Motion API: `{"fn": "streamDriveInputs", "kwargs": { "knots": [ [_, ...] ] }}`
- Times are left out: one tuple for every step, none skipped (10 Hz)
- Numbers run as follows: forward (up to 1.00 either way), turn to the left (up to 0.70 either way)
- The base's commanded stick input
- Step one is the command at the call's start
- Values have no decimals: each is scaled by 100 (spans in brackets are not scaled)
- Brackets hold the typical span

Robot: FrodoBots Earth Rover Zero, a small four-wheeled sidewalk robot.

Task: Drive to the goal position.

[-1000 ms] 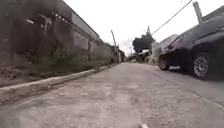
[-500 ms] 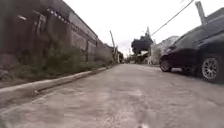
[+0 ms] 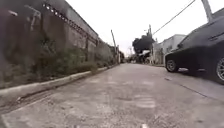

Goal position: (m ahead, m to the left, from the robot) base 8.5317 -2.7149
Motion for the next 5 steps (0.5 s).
{"fn": "streamDriveInputs", "kwargs": {
  "knots": [
    [100, -2],
    [100, -27],
    [100, -27],
    [100, -27],
    [100, -27]
  ]
}}
